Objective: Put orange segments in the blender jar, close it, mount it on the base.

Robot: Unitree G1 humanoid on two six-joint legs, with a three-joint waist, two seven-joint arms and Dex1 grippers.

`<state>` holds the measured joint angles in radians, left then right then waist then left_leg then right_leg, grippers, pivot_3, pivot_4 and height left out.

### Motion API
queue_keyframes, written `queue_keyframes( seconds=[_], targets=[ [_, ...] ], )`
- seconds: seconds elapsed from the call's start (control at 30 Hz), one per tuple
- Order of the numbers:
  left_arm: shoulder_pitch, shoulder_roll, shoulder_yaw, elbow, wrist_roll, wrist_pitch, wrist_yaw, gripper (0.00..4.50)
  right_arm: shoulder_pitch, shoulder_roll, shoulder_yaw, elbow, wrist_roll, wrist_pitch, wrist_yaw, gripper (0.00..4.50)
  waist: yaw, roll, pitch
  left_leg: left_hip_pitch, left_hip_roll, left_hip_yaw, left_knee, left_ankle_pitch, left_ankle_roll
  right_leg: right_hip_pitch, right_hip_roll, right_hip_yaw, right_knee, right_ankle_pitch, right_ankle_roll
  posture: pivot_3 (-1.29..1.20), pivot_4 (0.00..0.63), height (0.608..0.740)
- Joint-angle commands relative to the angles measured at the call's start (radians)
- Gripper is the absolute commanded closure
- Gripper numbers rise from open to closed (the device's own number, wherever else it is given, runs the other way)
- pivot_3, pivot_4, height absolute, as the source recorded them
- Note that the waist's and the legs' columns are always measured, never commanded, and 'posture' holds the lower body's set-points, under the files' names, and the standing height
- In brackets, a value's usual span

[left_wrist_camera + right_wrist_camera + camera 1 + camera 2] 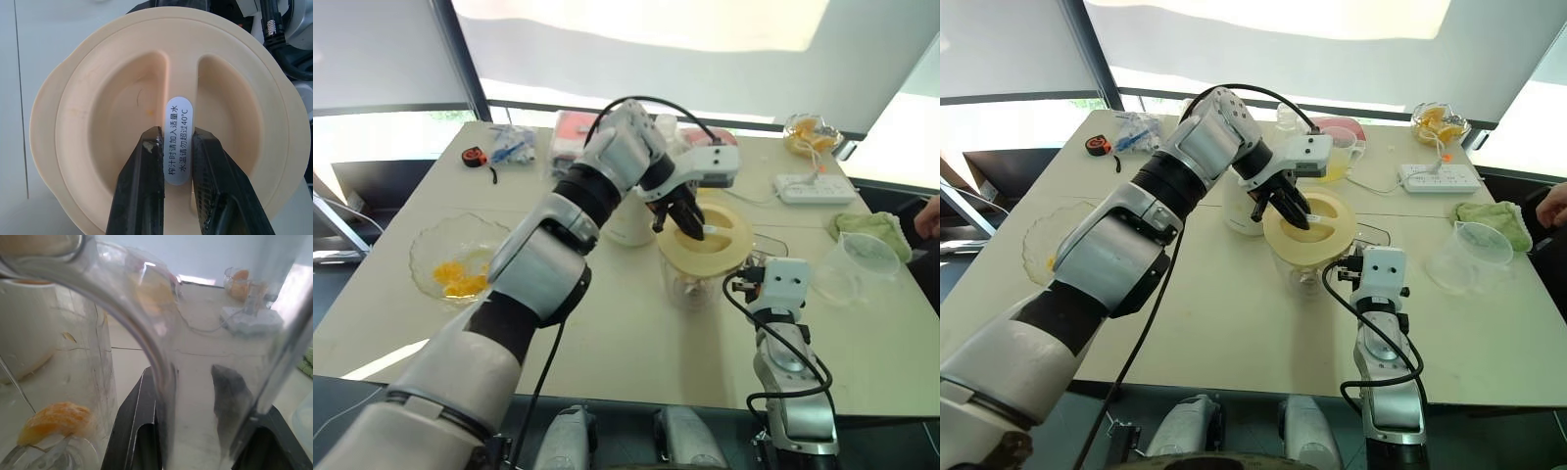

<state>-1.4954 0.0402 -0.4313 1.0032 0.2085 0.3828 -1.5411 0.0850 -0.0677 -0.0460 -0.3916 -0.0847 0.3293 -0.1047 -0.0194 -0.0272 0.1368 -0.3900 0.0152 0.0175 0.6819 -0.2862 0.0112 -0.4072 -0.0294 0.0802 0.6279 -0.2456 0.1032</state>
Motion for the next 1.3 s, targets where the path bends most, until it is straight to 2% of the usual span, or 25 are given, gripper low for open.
queue_keyframes(
  seconds=[0.03,0.17,0.33,0.4,0.6,0.7,0.8,0.93,1.0,1.1,1.2,1.3],
  targets=[
    [0.045,-0.026,-0.029,0.052,0.020,0.022,-0.001,2.28,-0.003,-0.009,0.009,-0.013,-0.005,-0.037,0.020,3.49,-0.001,0.000,0.001,0.000,0.000,0.000,0.000,0.000,0.000,-0.001,0.000,0.000,0.000,0.000,0.000,0.00,0.150,0.740],
    [-0.020,-0.021,0.037,0.028,-0.025,0.027,0.004,0.35,0.005,-0.026,-0.010,0.008,0.004,-0.052,0.035,3.49,-0.001,0.001,0.002,-0.002,0.000,0.001,0.000,0.000,0.000,-0.002,0.000,0.000,0.000,0.000,0.000,0.00,0.150,0.740],
    [-0.206,0.048,0.218,-0.027,-0.167,0.103,0.026,0.35,0.026,-0.054,-0.038,0.056,0.017,-0.083,0.059,3.49,-0.002,0.006,0.020,-0.006,0.000,0.002,0.000,0.000,0.000,-0.007,0.000,0.001,0.001,0.000,0.000,0.00,0.150,0.740],
    [-0.250,0.085,0.274,-0.032,-0.206,0.101,0.069,0.35,0.023,-0.057,-0.053,0.075,0.030,-0.091,0.065,3.49,-0.009,0.007,0.021,-0.020,-0.001,0.003,0.001,0.001,0.000,-0.023,0.002,0.001,0.003,0.002,-0.001,0.00,0.150,0.740],
    [-0.204,0.171,0.398,-0.101,-0.265,0.038,0.303,0.35,0.004,-0.069,-0.090,0.114,0.072,-0.097,0.084,3.49,-0.022,0.009,0.020,-0.017,-0.002,0.002,-0.003,-0.002,0.004,-0.020,0.003,0.001,0.004,0.001,0.007,0.00,0.150,0.740],
    [-0.072,0.212,0.451,-0.245,-0.285,0.023,0.442,0.35,-0.008,-0.070,-0.106,0.125,0.095,-0.090,0.083,3.49,-0.024,0.009,0.021,-0.016,-0.001,0.002,-0.001,-0.001,0.003,-0.020,0.003,0.002,0.005,0.002,0.006,0.00,0.150,0.740],
    [0.098,0.265,0.460,-0.430,-0.307,0.078,0.479,0.35,-0.031,-0.079,-0.143,0.113,0.138,-0.071,0.088,3.49,-0.024,0.010,0.021,-0.016,-0.001,0.003,0.000,0.000,0.002,-0.020,0.002,0.003,0.006,0.003,0.005,0.00,0.150,0.740],
    [0.401,0.351,0.501,-0.765,-0.379,0.211,0.516,0.35,-0.099,-0.141,-0.190,0.052,0.203,-0.017,0.130,3.49,-0.022,0.013,0.022,-0.016,-0.001,0.004,0.000,0.000,0.000,-0.020,0.000,0.003,0.006,0.004,0.006,0.00,0.150,0.740],
    [0.585,0.405,0.501,-0.954,-0.394,0.193,0.515,0.35,-0.163,-0.199,-0.226,0.028,0.229,0.030,0.145,3.49,-0.018,0.014,0.023,-0.017,-0.001,0.003,0.000,0.001,0.000,-0.021,-0.001,0.002,0.007,0.004,0.006,0.00,0.150,0.740],
    [0.812,0.471,0.530,-1.173,-0.434,0.231,0.534,0.35,-0.303,-0.305,-0.282,0.025,0.259,0.121,0.160,3.49,-0.020,0.018,0.027,-0.019,-0.002,0.005,0.000,0.001,-0.001,-0.023,-0.005,0.002,0.007,0.005,0.007,0.00,0.150,0.740],
    [0.931,0.477,0.587,-1.320,-0.511,0.335,0.607,0.35,-0.481,-0.398,-0.308,0.070,0.278,0.206,0.178,3.49,-0.017,0.016,0.033,-0.020,-0.003,0.005,0.000,0.002,-0.004,-0.025,-0.010,0.000,0.008,0.007,0.007,0.00,0.150,0.740],
    [1.012,0.468,0.594,-1.437,-0.549,0.391,0.676,0.35,-0.677,-0.460,-0.305,0.164,0.293,0.271,0.200,3.49,-0.023,0.017,0.033,-0.019,-0.003,0.005,0.000,0.003,-0.005,-0.024,-0.010,-0.001,0.008,0.007,0.006,0.00,0.150,0.740]
  ],
)
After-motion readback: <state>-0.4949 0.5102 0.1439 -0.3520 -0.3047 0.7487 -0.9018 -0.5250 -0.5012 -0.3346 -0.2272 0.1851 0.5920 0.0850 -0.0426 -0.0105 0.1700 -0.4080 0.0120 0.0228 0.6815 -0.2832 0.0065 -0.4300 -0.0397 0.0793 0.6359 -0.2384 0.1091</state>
